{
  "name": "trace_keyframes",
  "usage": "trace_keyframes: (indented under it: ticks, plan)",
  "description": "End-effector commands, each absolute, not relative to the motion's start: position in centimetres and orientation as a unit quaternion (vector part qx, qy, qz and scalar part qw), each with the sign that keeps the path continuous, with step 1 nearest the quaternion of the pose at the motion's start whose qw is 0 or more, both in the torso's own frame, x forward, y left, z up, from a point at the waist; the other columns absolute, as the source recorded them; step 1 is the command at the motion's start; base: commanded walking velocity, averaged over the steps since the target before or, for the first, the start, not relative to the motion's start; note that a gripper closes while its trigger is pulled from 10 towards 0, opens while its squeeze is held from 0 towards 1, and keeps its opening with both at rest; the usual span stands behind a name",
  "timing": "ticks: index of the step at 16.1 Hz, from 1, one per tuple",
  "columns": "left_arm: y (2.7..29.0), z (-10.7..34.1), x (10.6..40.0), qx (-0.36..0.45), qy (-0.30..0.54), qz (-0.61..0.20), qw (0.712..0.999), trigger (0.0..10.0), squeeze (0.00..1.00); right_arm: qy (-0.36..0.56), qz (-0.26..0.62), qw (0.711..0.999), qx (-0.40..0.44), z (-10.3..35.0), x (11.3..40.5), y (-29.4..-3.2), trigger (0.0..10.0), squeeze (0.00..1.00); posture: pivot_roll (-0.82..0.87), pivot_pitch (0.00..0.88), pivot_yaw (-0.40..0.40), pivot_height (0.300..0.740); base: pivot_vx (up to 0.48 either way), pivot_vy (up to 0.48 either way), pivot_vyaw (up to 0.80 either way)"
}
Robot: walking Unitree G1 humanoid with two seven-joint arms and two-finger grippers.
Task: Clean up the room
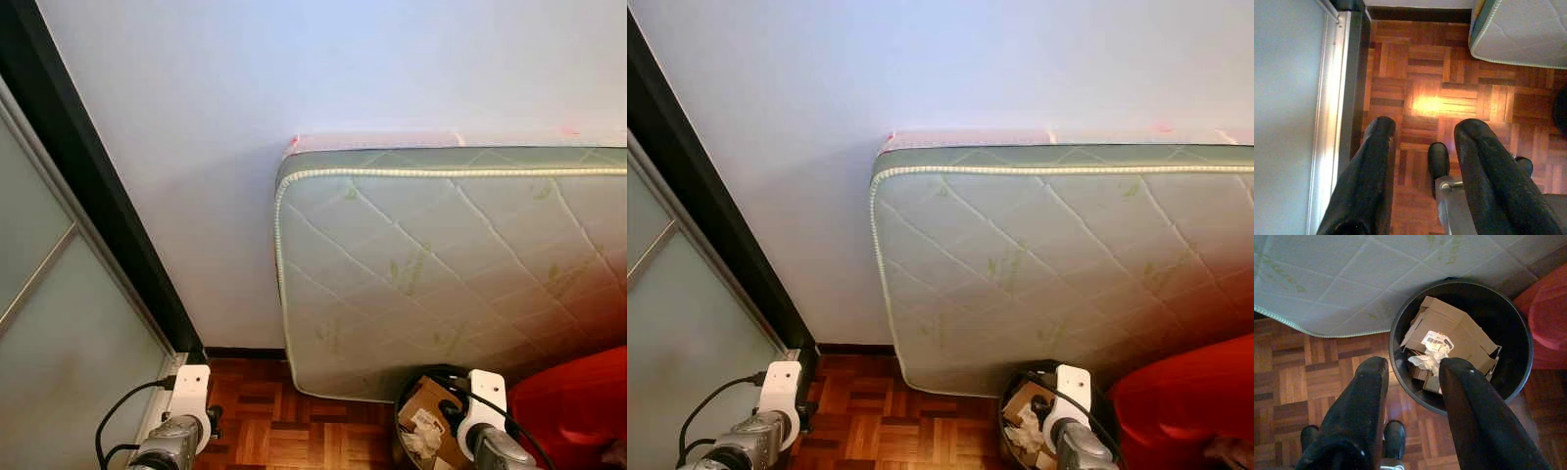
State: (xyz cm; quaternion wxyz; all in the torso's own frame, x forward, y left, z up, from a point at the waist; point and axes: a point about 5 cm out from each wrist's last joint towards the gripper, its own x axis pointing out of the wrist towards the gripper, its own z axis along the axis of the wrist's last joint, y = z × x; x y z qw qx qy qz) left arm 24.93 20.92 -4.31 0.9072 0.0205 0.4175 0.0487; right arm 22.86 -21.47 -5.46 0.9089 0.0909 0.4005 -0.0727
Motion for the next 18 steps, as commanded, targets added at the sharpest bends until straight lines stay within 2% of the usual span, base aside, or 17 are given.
trace_keyframes:
  ticks: [1,18]
  plan:
    - [21.16,-4.51,24.6,0.022,0.424,0.054,0.904,10.0,0.0,0.395,-0.075,0.911,0.093,-5.37,23.0,-21.42,10.0,0.0,0.04,0.0,-0.013,0.74,0.0,0.0,0.0]
    - [21.09,-4.42,24.74,0.021,0.423,0.054,0.904,10.0,0.0,0.4,-0.07,0.909,0.088,-5.32,23.1,-21.47,10.0,0.0,0.05,0.0,-0.013,0.74,0.0,0.0,0.0]
